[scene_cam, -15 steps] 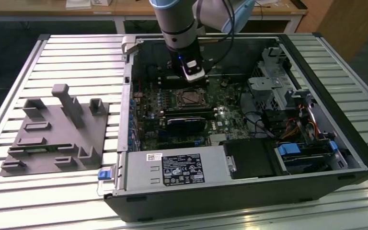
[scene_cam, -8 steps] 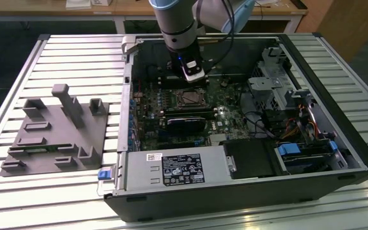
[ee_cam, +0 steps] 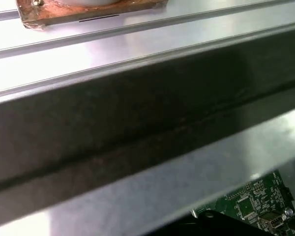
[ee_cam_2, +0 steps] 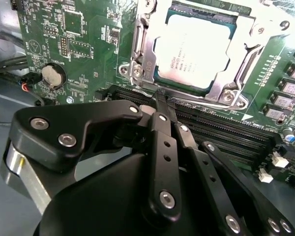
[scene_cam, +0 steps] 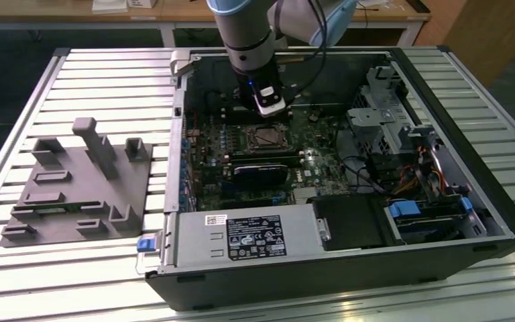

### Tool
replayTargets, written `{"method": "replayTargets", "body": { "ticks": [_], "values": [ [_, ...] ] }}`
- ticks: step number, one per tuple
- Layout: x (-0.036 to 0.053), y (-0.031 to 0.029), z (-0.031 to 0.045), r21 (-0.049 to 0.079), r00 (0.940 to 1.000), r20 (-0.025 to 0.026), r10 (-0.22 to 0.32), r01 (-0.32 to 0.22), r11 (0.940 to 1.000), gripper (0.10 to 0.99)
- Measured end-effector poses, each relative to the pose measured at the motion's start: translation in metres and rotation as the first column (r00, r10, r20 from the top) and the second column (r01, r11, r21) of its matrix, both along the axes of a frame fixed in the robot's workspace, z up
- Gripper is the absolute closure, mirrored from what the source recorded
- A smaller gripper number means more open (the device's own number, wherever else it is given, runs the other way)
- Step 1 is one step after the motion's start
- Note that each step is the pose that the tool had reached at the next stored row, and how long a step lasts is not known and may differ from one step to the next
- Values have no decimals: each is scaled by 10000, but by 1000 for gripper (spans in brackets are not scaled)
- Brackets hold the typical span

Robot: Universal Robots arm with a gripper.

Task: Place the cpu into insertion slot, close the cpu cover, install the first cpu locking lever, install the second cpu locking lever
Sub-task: 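Install the first cpu locking lever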

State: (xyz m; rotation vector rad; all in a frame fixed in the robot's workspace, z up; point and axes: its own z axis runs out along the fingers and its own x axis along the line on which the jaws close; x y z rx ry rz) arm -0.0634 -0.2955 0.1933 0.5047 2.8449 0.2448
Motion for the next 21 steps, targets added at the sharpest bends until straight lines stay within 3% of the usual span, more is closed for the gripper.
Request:
{"method": "replayTargets", "body": {
  "ticks": [9,13,21],
  "values": [
    [-2,-2,-40,-13,10000,17,-2,2,10000,980],
    [-1,0,-41,95,10000,20,-4,4,10000,980],
    [-1,-1,72,98,10000,21,-3,3,10000,980]
  ]
}}
